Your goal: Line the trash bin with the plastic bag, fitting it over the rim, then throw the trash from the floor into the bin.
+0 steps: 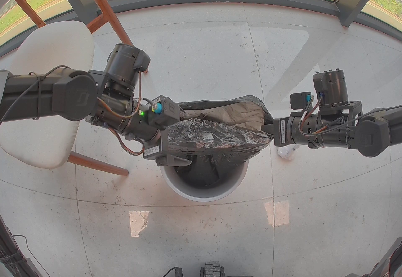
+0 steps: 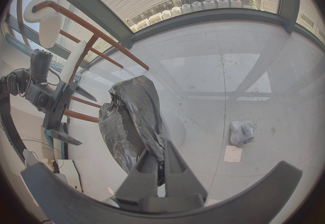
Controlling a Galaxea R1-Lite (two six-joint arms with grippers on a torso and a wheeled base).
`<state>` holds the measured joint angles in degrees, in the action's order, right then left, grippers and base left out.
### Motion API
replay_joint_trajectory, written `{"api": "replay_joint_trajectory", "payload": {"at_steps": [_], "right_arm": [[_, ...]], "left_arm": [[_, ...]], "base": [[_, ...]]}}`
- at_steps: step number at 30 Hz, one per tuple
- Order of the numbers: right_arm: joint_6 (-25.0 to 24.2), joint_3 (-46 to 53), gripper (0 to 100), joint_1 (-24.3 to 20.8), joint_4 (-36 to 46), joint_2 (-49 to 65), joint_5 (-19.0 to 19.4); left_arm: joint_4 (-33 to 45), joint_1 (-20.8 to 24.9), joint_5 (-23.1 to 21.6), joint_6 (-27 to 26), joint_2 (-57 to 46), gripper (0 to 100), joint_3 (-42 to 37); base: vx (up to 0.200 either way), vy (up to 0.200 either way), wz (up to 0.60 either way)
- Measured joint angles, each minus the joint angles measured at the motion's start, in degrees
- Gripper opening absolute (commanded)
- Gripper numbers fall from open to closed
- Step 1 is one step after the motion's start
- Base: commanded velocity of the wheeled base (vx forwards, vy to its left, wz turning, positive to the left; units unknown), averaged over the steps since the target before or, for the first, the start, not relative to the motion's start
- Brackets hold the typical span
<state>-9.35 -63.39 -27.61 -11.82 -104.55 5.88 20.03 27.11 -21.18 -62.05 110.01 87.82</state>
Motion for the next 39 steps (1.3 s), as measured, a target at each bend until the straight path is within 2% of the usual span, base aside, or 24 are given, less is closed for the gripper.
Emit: {"api": "replay_joint_trajectory", "payload": {"at_steps": [4, 10, 13, 21, 39], "right_arm": [[0.0, 0.0, 0, 0.5, 0.0, 0.0, 0.0], [-0.1, 0.1, 0, 0.7, -2.0, 0.0, -0.1], [-0.1, 0.2, 0, 0.7, -4.6, -0.1, -0.2], [-0.2, 0.4, 0, 0.7, -5.1, -0.4, -0.2], [-0.2, 0.3, 0, 0.6, -5.1, -0.6, -0.2]], "left_arm": [[-3.1, -0.2, -0.9, -4.1, -0.4, 100, -2.7], [-9.0, -0.4, -0.9, -6.3, 1.0, 100, -4.4], [-11.0, -0.5, -0.8, -6.5, 2.3, 100, -4.9], [-14.3, -0.2, -0.7, -6.1, 5.6, 100, -4.6], [-14.7, 0.0, 0.5, -5.9, 9.8, 100, -2.5]], "base": [[0.000, 0.000, 0.00], [0.000, 0.000, 0.00], [0.000, 0.000, 0.00], [0.000, 0.000, 0.00], [0.000, 0.000, 0.00]]}}
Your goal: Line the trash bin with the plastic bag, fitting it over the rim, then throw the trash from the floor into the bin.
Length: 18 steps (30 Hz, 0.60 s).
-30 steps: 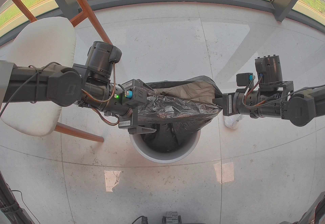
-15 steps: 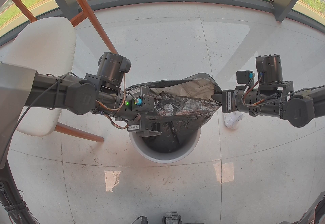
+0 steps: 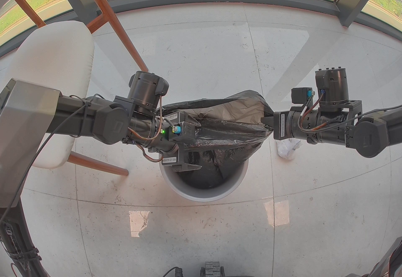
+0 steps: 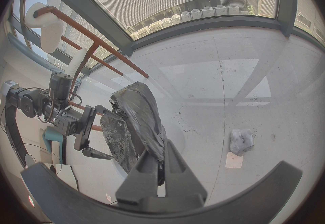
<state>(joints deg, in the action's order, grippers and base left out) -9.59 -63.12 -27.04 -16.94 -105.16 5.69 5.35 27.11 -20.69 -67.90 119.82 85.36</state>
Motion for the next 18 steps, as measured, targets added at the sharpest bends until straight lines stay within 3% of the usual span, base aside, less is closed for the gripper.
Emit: {"api": "replay_joint_trajectory", "payload": {"at_steps": [1, 2, 18], "right_arm": [[0.0, 0.0, 0, 0.0, 0.0, 0.0, 0.0], [0.0, 0.0, 0, 0.0, 0.0, 0.0, 0.0], [0.0, -0.3, 0, 0.3, -0.1, 0.0, 0.1]], "left_arm": [[0.0, 0.1, 0.0, 0.0, 0.2, 100, 0.1], [0.0, 0.1, 0.0, 0.0, 0.5, 0, 0.3], [0.0, 0.1, 0.2, 1.1, 2.0, 0, 0.1]], "base": [[0.000, 0.000, 0.00], [0.000, 0.000, 0.00], [0.000, 0.000, 0.00]]}}
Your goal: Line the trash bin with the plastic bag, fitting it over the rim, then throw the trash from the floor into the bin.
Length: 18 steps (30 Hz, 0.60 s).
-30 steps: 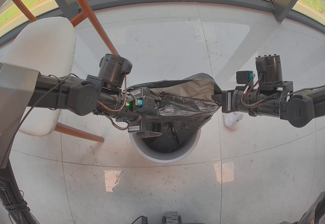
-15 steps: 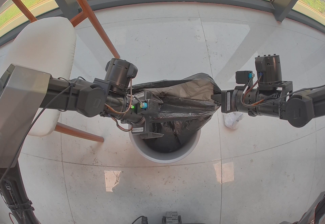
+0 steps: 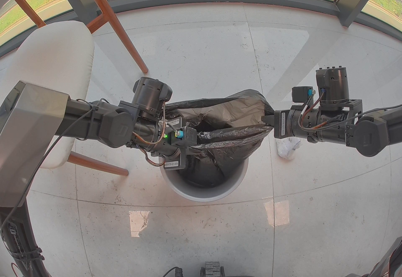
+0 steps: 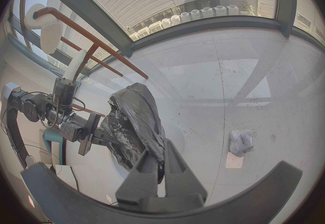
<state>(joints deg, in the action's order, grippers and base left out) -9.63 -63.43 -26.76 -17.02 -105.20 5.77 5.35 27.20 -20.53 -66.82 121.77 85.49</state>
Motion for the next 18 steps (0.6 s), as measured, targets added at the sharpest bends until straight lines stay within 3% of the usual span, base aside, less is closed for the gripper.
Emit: {"api": "replay_joint_trajectory", "payload": {"at_steps": [10, 18], "right_arm": [[0.0, 4.1, 0, 0.7, 0.0, 0.0, 0.5], [0.0, 2.8, 0, 1.9, -3.9, -2.2, 0.5]], "left_arm": [[0.1, 2.8, -0.4, 6.1, -1.6, 0, -5.1], [0.1, 4.8, -0.5, 6.7, -2.6, 0, -3.1]], "base": [[0.000, 0.000, 0.00], [0.000, 0.000, 0.00]]}}
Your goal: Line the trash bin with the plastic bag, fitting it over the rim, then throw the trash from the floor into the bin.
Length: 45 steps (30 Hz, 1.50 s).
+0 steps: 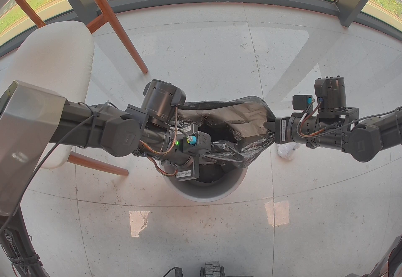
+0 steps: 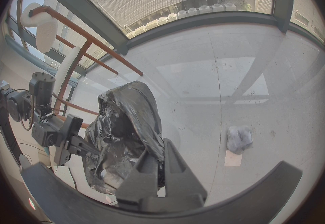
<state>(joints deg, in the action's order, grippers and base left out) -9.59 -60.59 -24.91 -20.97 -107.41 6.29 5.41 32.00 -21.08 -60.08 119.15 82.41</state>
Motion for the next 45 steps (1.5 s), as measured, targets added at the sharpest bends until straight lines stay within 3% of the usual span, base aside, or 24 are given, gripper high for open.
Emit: {"api": "replay_joint_trajectory", "payload": {"at_steps": [1, 2, 12, 18, 30, 45], "right_arm": [[0.0, -0.2, 0, 0.1, -0.8, -0.3, 0.0], [0.1, -0.7, 100, 0.2, -1.5, -0.7, 0.0], [-2.3, -4.3, 100, 2.1, -2.4, -2.7, 0.3], [-5.8, -3.8, 100, 2.1, -2.0, -0.2, 2.8], [-6.4, 3.7, 100, 3.6, -2.4, 4.7, 4.3], [-6.3, 6.3, 100, 4.0, -2.8, 5.6, 4.3]], "left_arm": [[0.0, 0.0, 0.0, 0.0, -0.1, 0, 0.3], [0.0, 0.0, 0.1, 0.1, -0.2, 0, 0.5], [0.0, 0.2, 0.1, 0.1, -0.3, 0, 1.0], [0.2, 0.3, 0.0, 0.2, -0.2, 0, 0.3], [0.3, 1.9, 0.2, 0.2, 0.0, 0, -5.7], [-0.1, 5.6, 0.5, 0.0, -0.5, 0, -13.9]], "base": [[0.000, 0.000, 0.00], [0.000, 0.000, 0.00], [0.000, 0.000, 0.00], [0.000, 0.000, 0.00], [0.000, 0.000, 0.00], [0.000, 0.000, 0.00]]}}
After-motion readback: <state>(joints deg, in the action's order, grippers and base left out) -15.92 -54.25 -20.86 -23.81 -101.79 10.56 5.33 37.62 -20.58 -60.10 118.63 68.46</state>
